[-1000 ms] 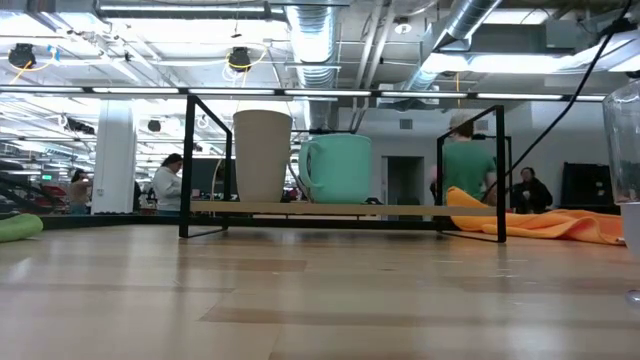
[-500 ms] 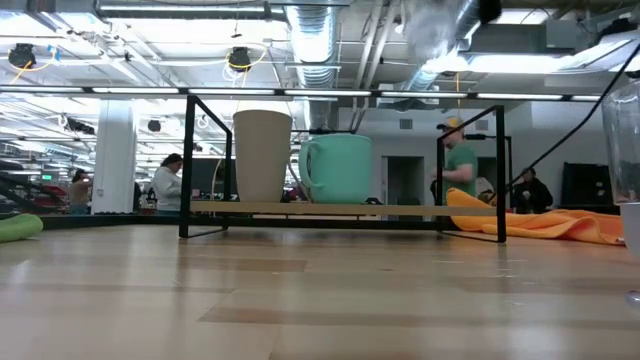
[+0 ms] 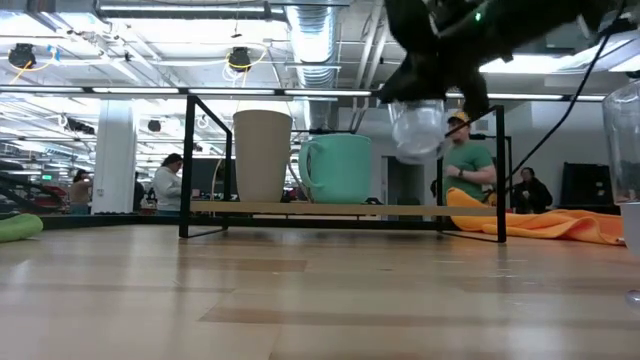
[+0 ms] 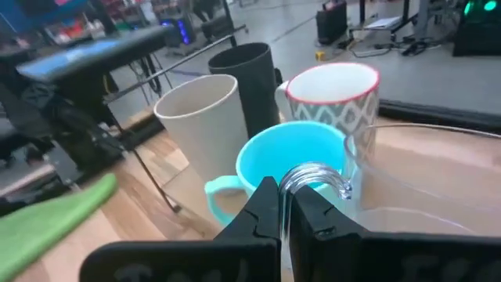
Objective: Stack small to large cups/mugs on shelf
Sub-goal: Put the left transparent mug on the shelf
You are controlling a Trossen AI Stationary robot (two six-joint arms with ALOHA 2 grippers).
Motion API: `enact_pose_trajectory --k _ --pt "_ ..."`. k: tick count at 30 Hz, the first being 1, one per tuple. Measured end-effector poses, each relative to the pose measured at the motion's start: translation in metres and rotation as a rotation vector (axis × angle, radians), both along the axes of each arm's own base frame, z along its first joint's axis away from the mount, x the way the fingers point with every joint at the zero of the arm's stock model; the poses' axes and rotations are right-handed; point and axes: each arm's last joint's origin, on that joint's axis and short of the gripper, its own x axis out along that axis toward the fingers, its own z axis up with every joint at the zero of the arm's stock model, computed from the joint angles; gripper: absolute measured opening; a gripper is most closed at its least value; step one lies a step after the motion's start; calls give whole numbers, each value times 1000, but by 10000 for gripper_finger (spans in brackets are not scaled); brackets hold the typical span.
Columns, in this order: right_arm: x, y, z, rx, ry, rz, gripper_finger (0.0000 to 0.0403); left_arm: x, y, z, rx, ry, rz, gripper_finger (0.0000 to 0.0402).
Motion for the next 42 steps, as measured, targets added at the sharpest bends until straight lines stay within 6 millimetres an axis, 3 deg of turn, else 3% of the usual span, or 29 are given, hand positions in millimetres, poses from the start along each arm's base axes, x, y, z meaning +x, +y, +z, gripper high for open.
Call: enact_pose_trajectory --k 6,18,25,42 --pt "3 -7 -30 7 -5 12 16 -1 -1 0 5 3 -3 125" --pt "16 -17 -59 -42 87 42 17 -1 -1 0 -6 -4 2 125" --pt "20 -15 -65 -35 70 39 47 -1 -1 0 -23 -9 8 125" --pt "17 -18 -69 -51 127 24 58 -1 -2 0 -37 5 -13 125"
